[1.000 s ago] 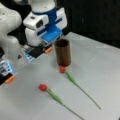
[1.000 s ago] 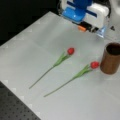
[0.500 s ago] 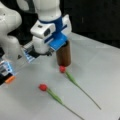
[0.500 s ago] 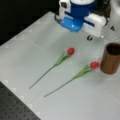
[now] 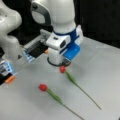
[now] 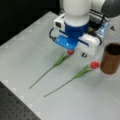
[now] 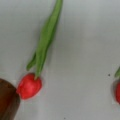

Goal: Flower insertion into a vase

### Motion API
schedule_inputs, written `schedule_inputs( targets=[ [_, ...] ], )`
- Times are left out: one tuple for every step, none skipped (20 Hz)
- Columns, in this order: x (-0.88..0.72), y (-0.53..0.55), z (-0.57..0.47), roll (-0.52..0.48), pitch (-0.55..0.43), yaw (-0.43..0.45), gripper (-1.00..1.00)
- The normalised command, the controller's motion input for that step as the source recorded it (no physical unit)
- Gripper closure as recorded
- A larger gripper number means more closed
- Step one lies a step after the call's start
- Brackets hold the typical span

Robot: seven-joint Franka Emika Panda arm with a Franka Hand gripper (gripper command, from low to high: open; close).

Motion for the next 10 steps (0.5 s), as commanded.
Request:
schedule_inputs(
  targets=[
    [0.48, -0.08, -0.23, 0.135, 0.242, -0.025, -1.0],
    [0.39, -0.09, -0.14, 0.129, 0.225, -0.014, -1.0],
    [0.35, -0.09, -0.15, 0.116, 0.191, 0.015, -1.0],
    [0.36, -0.1, -0.22, 0.093, 0.16, 0.033, -1.0],
    [0.33, -0.09, -0.28, 0.081, 0.125, 0.036, -1.0],
    [0.27, -0.08, -0.26, 0.077, 0.105, 0.037, -1.0],
    [0.25, -0.07, -0.24, 0.076, 0.092, 0.036, -1.0],
    [0.23, -0.06, -0.22, 0.076, 0.08, 0.035, -1.0],
    [0.21, -0.06, -0.16, 0.075, 0.068, 0.032, -1.0],
    [0.18, -0.05, -0.13, 0.07, 0.065, 0.021, -1.0]
  ],
)
